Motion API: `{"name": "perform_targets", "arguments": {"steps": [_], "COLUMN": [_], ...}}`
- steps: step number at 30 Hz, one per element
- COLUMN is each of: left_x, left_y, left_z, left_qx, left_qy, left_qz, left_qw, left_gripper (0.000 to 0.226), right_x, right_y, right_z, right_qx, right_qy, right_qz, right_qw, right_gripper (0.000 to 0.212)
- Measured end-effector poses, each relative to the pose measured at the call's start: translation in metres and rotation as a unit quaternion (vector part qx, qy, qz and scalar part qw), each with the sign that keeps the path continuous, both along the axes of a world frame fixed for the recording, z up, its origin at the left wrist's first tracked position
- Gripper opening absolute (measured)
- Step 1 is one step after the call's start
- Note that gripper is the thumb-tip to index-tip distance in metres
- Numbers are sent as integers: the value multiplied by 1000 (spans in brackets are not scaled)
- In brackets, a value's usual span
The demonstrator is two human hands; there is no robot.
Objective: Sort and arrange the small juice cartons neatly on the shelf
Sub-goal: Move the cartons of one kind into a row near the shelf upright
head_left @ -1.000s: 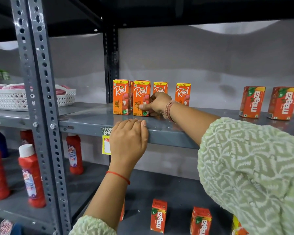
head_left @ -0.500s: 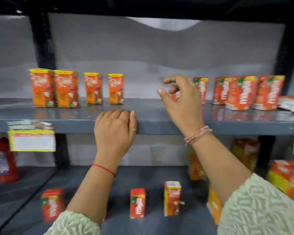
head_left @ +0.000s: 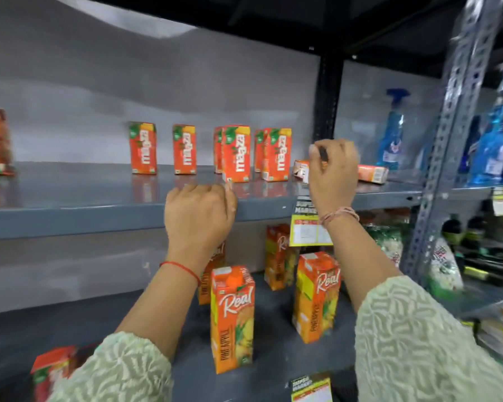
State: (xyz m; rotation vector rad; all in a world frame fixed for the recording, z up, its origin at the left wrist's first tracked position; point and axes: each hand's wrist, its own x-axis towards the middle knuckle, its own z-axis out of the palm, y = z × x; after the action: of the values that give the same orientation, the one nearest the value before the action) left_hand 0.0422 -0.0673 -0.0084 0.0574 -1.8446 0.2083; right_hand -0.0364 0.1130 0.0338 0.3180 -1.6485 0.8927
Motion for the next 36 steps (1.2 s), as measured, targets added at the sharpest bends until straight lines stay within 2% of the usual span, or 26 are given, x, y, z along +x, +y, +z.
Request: {"name": "perform_targets", "arguments": {"steps": [2,4,5,8,11,15,18,21,23,28,30,33,36], "left_x": [-2,-2,-2,-2,-1,0,1,0,0,1,-3,0,32], "left_y": [0,0,0,1,2,3,2,2,3,1,5,2,-48], "left_z": [-2,-4,-5,-6,-6,-7,-6,-7,-7,-6,-3,2,-6], "left_qx": [-1,-8,-13,-17,-11,-7,-6,-14,-15,-21,-26,-35,-63], "left_qy": [16,31,39,44,36,23,30,42,39,27,0,-27,-4], "left_qz": [14,13,12,6,11,14,8,0,1,-11,-16,-42,-41], "left_qw": [1000,999,999,999,999,1000,1000,999,999,999,1000,998,997], "left_gripper": [47,51,54,62,54,52,53,59,62,52,51,50,44], "right_x": [-14,-26,-30,-36,-34,-27,-14,0,3,3,3,-1,29], "right_y": [19,26,28,29,33,25,20,27,37,50,55,57,10], "right_z": [6,9,10,17,21,10,-6,-18,-18,-4,1,4,7], "right_qx": [-36,-37,-28,-2,3,8,-20,-81,-103,-135,-151,-160,-148], "right_qy": [-120,-272,-320,-392,-431,-391,-254,-165,-170,-233,-249,-257,-267], "right_qz": [-62,-90,-89,-70,-23,4,67,187,226,265,281,258,305], "right_qw": [990,957,943,917,902,921,965,965,953,926,914,918,902], "right_gripper": [47,67,73,78,72,83,80,74,71,62,58,56,58]}}
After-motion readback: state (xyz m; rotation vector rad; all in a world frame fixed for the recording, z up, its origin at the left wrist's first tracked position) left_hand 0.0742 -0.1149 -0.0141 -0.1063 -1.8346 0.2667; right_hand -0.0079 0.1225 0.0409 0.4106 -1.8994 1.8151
